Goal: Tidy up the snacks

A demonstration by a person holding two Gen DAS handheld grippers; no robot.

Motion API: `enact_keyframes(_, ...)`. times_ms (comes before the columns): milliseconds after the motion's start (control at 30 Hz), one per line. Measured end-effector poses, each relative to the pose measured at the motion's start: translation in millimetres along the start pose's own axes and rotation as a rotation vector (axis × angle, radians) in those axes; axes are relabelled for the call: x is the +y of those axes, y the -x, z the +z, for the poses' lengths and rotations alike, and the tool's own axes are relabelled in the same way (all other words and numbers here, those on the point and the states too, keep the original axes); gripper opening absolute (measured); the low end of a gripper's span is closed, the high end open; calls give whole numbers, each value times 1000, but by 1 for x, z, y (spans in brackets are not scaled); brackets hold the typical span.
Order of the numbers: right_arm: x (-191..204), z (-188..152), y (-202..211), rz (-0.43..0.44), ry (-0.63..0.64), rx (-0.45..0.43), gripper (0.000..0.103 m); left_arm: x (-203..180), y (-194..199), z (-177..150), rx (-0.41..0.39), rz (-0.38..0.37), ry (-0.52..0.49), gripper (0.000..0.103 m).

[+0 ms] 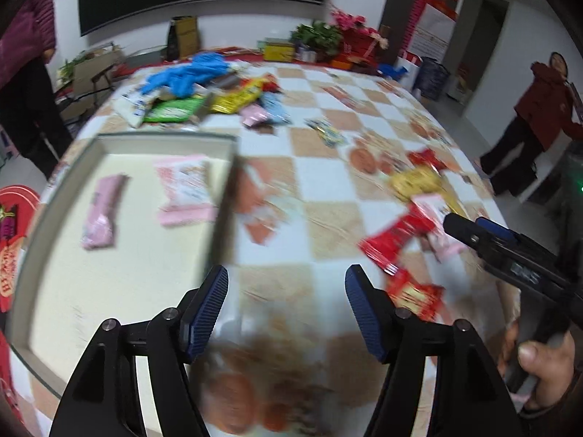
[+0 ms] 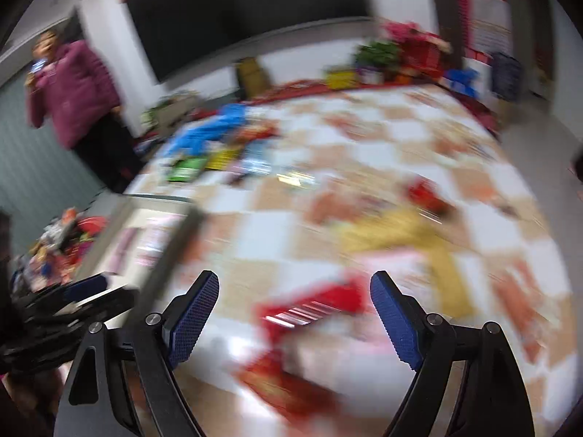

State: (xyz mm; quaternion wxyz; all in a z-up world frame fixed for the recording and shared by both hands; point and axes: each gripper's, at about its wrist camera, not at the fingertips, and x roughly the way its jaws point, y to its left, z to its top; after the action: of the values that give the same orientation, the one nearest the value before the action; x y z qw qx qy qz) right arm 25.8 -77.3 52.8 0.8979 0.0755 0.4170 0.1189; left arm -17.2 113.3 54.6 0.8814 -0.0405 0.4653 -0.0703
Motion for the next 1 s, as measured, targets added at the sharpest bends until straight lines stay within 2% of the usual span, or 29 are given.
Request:
enact_keyframes(167,-76,-22,-11,-240,-81,121,87,-38,-22,-29,38,3,-11,71)
enact_keyframes(233,-84,-23,-7,-284,-68,88,87,-40,-25,-37,38,16,-7,71)
enact_keyframes(333,-84,-22,-8,-297,-40,84,88,-39,-29,-43,52,17,25,71)
enact_keyframes(367,-83,-22,-10,-296,-36,81,100,-41,-29,-44,44,24,25,71)
enact_keyframes(400,-83,-23,-11,-289,-36,86,103,-45,-30,-43,40,22,17,71)
enact_keyframes(567,-74,-27,-17,-271,23,102,103,-68,-33,-36,62,-20,1,71)
enact_keyframes(667,-80,-29,-17,-249,9,92,103,-85,-35,-32,70,-52,4,73)
enact_keyframes(867,-82,-30,-15,-229,-3,82,103,-91,-57,-11,110,7,83,72)
enact_keyframes(900,-83,-31,-14,-226,-4,81,103,-92,-57,-12,100,22,72,70)
enact_keyframes(967,-83,-31,-13,-217,-5,80,103,-94,-56,-16,81,52,34,52)
enact_keyframes(1000,-83,-31,-13,-212,-6,79,103,-94,-54,-18,74,53,18,51)
